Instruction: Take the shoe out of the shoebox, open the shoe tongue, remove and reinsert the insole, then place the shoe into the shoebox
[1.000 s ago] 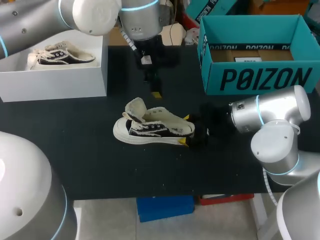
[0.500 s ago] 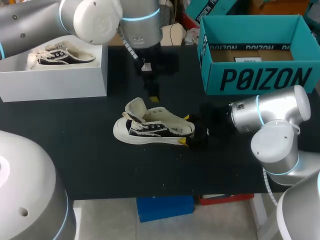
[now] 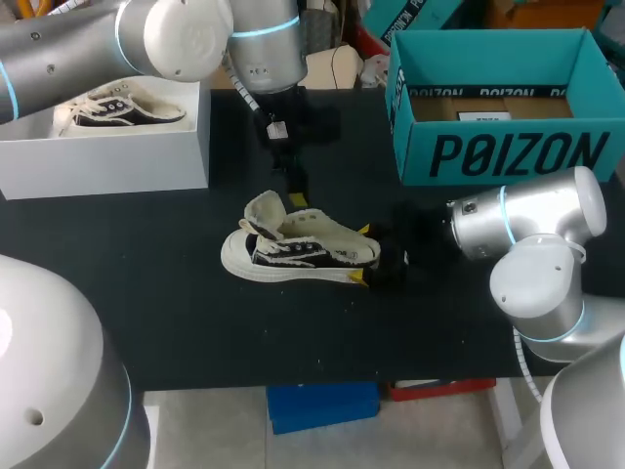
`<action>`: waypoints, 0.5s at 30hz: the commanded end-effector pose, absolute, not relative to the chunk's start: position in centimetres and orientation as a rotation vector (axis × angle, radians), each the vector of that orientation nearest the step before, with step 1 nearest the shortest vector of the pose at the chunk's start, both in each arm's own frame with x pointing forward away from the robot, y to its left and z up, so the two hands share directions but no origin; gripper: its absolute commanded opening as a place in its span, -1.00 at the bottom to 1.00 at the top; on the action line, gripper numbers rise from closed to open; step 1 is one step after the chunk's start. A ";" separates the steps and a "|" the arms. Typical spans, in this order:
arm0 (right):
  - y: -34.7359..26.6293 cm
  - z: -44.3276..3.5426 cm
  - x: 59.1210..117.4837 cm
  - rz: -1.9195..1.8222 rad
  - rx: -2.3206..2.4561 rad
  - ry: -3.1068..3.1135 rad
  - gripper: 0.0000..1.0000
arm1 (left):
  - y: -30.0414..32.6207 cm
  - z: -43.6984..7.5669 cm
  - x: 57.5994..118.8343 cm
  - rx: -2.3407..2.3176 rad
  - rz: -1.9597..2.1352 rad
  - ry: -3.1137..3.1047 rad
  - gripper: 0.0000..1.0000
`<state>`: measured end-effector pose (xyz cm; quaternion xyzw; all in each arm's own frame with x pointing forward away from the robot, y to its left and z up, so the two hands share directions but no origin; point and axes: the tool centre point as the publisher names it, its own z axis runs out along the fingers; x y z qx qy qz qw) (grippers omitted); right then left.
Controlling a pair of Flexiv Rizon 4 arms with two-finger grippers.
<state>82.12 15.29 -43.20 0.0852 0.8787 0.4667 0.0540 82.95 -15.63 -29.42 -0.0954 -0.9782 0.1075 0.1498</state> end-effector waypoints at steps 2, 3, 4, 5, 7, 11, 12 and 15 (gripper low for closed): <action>15.3 -43.3 82.2 1.413 0.262 2.672 -1.00 | -16.3 -30.8 84.1 -0.274 0.287 -2.755 -1.00; 15.3 -43.3 82.2 1.413 0.262 2.672 -1.00 | -16.3 -31.0 84.0 -0.272 0.278 -2.756 -1.00; 15.3 -43.3 82.2 1.413 0.262 2.672 -1.00 | -16.4 -31.2 84.0 -0.269 0.275 -2.756 -1.00; 15.3 -43.3 82.2 1.413 0.262 2.672 -1.00 | -16.5 -31.4 84.0 -0.267 0.273 -2.757 -1.00; 15.3 -43.3 82.2 1.413 0.262 2.672 -1.00 | -16.6 -31.6 84.0 -0.252 0.285 -2.747 -1.00; 15.3 -43.3 82.2 1.413 0.262 2.672 -1.00 | -16.8 -32.4 83.5 -0.254 0.286 -2.746 -1.00; 15.3 -43.3 82.2 1.413 0.262 2.672 -1.00 | -16.8 -32.6 83.4 -0.250 0.277 -2.748 -1.00; 15.3 -43.3 82.2 1.413 0.262 2.672 -1.00 | -16.8 -33.2 83.0 -0.240 0.283 -2.740 -1.00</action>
